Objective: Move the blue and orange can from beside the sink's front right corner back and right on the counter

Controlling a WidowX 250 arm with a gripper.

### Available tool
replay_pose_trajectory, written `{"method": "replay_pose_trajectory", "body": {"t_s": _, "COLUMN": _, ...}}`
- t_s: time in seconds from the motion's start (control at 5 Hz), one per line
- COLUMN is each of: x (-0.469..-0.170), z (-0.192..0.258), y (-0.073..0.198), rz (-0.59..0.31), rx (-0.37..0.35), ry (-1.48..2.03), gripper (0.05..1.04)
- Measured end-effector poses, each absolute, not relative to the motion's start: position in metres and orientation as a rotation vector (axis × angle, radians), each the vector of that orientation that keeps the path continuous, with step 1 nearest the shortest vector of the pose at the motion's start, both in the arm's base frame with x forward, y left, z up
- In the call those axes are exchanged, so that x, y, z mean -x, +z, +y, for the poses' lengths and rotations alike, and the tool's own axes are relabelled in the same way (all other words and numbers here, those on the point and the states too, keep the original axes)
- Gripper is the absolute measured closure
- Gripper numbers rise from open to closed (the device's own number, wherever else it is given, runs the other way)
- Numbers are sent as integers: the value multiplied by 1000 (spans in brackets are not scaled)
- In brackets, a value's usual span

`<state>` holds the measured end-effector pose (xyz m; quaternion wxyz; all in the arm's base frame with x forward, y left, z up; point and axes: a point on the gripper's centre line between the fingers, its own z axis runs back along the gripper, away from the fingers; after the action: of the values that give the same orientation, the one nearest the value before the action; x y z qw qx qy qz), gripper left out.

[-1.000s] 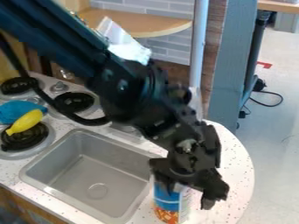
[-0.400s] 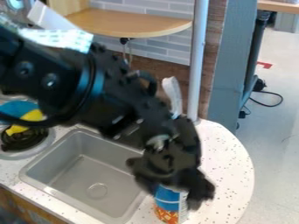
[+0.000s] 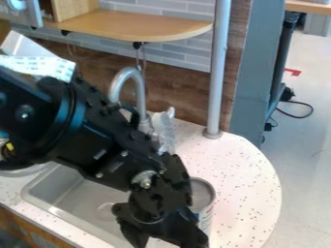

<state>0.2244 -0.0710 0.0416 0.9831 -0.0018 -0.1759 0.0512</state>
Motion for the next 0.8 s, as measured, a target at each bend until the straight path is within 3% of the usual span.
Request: {"method": "replay_pose_trajectory", "body": {"t_s": 0.8, "x": -302, "z": -68, "y": 1, "rz": -351, "rx": 67, "ry": 15, "gripper": 83}}
